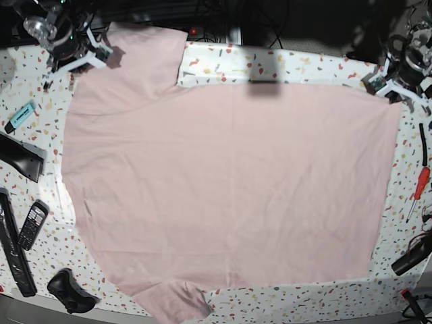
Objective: Fold the T-shirt properly
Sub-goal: 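Grasp the pink shirt edges with both grippers and pull toward the arms, then drag the shoulder with the right gripper across the shirt body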
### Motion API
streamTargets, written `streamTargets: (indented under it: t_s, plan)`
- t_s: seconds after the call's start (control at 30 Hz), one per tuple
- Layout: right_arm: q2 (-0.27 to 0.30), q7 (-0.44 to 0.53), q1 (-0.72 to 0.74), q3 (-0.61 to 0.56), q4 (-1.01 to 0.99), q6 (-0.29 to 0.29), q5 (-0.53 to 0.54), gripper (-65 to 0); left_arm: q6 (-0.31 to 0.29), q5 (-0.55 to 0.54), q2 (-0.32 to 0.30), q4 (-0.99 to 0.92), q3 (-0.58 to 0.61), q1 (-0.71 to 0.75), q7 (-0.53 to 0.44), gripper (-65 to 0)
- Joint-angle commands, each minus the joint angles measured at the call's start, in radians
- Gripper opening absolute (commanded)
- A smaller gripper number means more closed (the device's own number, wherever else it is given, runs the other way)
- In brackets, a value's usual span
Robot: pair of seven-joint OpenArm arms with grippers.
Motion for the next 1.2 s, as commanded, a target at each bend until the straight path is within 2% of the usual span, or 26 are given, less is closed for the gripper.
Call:
streamTargets:
  t_s: [0.0, 0.13, 0.33, 0.57, 0.67, 0.73, 0.83, 0.9, 1.17]
  plan:
    - [0.01, 0.004, -0.022, 0.018, 0.029, -0.011, -0.013, -65.0, -0.032, -0.01, -0.013, 0.025, -0.022, 0.044, 0.018, -65.0]
    - [-0.007, 0.003, -0.103, 0.035, 0.07, -0.034, -0.023, -65.0, -0.029, -0.01, -0.013, 0.106, -0.117, 0.159, 0.017, -65.0]
    - [-0.029, -0.022, -0.202, 0.05, 0.126, -0.036, -0.029, -65.0, -0.03, -0.01, -0.013, 0.173, -0.242, 0.278, 0.016, -65.0]
    - [-0.037, -0.035, -0.253, 0.051, 0.163, -0.039, -0.1, -65.0, -0.029, -0.009, -0.014, 0.179, -0.286, 0.287, -0.026, -65.0]
    - [-0.041, -0.034, -0.249, 0.074, 0.2, -0.103, -0.096, -65.0, -0.028, -0.01, -0.013, 0.179, -0.286, 0.269, -0.038, -65.0]
    - [-0.042, -0.026, -0.228, 0.108, 0.222, -0.122, -0.075, -65.0, 0.013, -0.012, -0.013, 0.179, -0.286, 0.24, -0.032, -65.0]
    - [-0.043, -0.004, -0.157, 0.171, 0.226, -0.121, 0.04, -65.0, 0.08, -0.058, -0.013, 0.179, -0.286, 0.184, -0.027, -65.0]
    - [-0.047, 0.008, -0.098, 0.201, 0.225, -0.12, 0.113, -65.0, 0.084, -0.109, -0.013, 0.179, -0.286, 0.141, -0.023, -65.0]
    - [-0.138, 0.053, 0.145, 0.218, 0.193, -0.075, 0.246, -65.0, 0.084, -0.201, -0.005, 0.178, -0.286, -0.021, 0.024, -65.0]
